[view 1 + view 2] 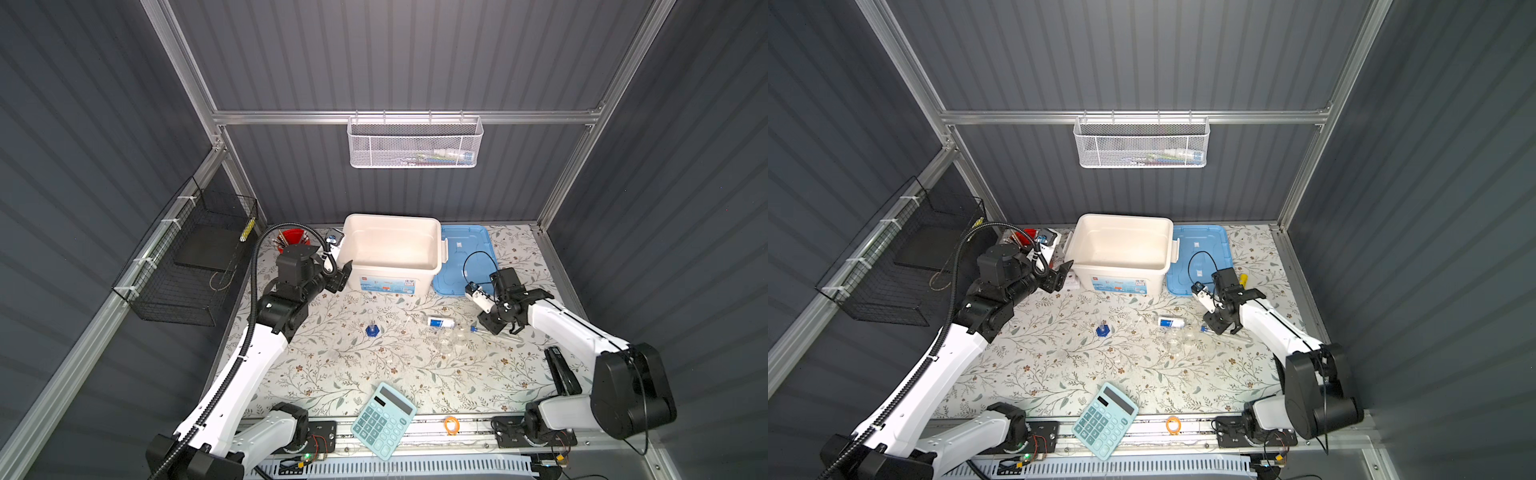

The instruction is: Organize the chemistry lab equipment

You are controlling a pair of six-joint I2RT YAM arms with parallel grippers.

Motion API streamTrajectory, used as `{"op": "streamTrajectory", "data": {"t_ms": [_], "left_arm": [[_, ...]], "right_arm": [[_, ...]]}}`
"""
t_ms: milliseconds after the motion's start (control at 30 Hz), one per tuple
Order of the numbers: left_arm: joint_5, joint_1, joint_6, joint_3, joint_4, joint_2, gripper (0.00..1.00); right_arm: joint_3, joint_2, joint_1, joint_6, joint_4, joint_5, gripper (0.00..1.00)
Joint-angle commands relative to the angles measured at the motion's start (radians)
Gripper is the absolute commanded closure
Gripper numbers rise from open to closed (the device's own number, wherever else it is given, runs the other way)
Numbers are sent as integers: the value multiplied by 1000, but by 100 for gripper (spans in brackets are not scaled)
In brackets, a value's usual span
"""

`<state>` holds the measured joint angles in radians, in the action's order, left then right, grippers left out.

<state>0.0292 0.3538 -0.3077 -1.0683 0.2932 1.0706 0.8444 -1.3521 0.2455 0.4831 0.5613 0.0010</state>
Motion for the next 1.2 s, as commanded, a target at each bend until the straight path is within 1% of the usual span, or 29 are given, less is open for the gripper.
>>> {"op": "streamTrajectory", "data": {"t_ms": [0,67,133,267,367,433,567,767,1000,1167], "left_arm": [[-24,5,-6,-24,10,6,23],[-26,5,-5,-23,11,6,23],[-27,5,-5,-22,10,6,23],[-22,5,-9,-16,5,5,23],[-20,5,-10,-14,1,9,23],[-20,4,-11,-10,-5,8,23],[-30,5,-7,-11,-6,17,23],[-23,5,-9,-3,-6,10,23],[-22,5,-14,-2,-6,11,23],[-14,5,-17,8,-12,2,22]], "right_arm": [[-25,60,-12,-58,-16,-6,53],[-57,85,-21,-37,-15,-59,50],[-87,97,-22,11,2,-99,49],[-130,88,-32,95,38,-66,49],[-136,101,-45,119,62,-85,48],[-156,115,-64,137,44,-76,47],[-174,111,-85,158,27,-74,44],[-161,31,-114,181,3,-45,45],[-174,15,-169,187,-57,-68,46],[-172,-11,-170,184,-46,-74,47]]}}
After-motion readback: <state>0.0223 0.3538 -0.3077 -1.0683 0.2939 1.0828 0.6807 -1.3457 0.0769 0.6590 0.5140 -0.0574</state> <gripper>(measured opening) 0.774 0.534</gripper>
